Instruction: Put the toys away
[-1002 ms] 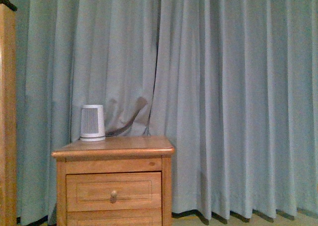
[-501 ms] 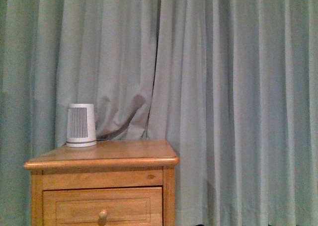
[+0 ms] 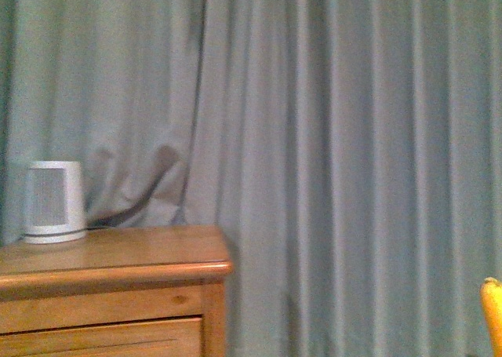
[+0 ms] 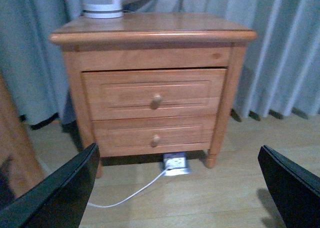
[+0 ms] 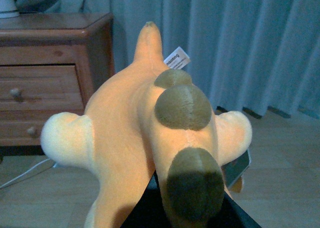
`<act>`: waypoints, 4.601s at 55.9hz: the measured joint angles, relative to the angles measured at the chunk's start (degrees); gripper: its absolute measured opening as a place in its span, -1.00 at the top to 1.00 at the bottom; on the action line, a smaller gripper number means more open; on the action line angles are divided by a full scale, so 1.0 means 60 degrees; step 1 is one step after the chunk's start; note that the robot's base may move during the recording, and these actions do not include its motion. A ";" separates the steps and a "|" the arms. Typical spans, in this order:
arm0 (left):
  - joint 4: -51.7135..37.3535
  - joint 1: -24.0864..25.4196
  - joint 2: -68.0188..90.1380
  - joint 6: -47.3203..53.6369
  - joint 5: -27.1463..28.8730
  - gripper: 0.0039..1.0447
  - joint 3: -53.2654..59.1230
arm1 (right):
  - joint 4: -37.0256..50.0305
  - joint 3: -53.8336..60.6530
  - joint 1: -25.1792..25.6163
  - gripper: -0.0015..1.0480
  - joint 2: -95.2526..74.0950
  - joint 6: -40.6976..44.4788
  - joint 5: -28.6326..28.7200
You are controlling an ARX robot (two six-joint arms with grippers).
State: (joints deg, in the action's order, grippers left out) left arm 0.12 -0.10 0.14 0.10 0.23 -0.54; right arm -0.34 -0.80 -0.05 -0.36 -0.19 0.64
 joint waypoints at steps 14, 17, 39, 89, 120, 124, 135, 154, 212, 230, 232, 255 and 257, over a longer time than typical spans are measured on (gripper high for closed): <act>-0.0004 0.0000 0.0000 0.0004 -0.0036 -0.88 0.0000 | 0.0000 0.0000 0.0007 0.88 0.0004 0.0004 -0.0178; 0.0000 0.0000 0.0000 0.0004 -0.0033 -0.88 0.0000 | 0.0000 0.0000 0.0007 0.88 0.0011 0.0004 -0.0135; -0.0004 -0.0004 0.0000 0.0004 -0.0033 -0.88 0.0000 | 0.0000 0.0000 0.0004 0.88 0.0007 0.0000 -0.0113; -0.0004 -0.0018 0.0004 0.0004 -0.0080 -0.88 0.0000 | 0.0004 0.0000 0.0022 0.88 0.0015 0.0000 -0.0197; -0.0004 -0.0018 0.0000 0.0004 -0.0036 -0.88 0.0000 | 0.0000 0.0000 0.0018 0.88 0.0015 0.0000 -0.0109; -0.0004 -0.0018 0.0000 0.0004 -0.0036 -0.88 0.0000 | 0.0000 0.0000 0.0018 0.88 0.0015 0.0000 -0.0109; -0.0004 -0.0018 0.0000 0.0004 -0.0036 -0.88 0.0000 | 0.0000 0.0000 0.0018 0.88 0.0015 0.0000 -0.0109; -0.0004 -0.0018 0.0000 0.0004 -0.0036 -0.88 0.0000 | 0.0000 0.0000 0.0018 0.88 0.0015 0.0000 -0.0102; -0.0004 -0.0018 0.0000 0.0004 -0.0036 -0.88 0.0000 | 0.0000 0.0000 0.0018 0.88 0.0015 0.0000 -0.0102; -0.0004 -0.0018 0.0000 0.0004 -0.0033 -0.88 0.0000 | 0.0000 0.0000 0.0018 0.88 0.0015 0.0000 -0.0106; -0.0004 -0.0018 0.0000 0.0004 -0.0036 -0.88 0.0000 | 0.0000 0.0000 0.0018 0.88 0.0015 0.0000 -0.0106; -0.0004 -0.0015 0.0004 0.0004 -0.0036 -0.88 0.0000 | 0.0102 0.0000 -0.0219 0.88 -0.0007 -0.0328 -0.0831; -0.0004 -0.0015 0.0000 0.0004 -0.0033 -0.88 0.0000 | 0.0204 0.0000 -0.0426 0.88 -0.0011 -0.0608 -0.1453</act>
State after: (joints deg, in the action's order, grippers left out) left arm 0.10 -0.19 0.14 0.12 0.03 -0.54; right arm 0.89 -0.80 -2.61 -0.43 -3.84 -8.08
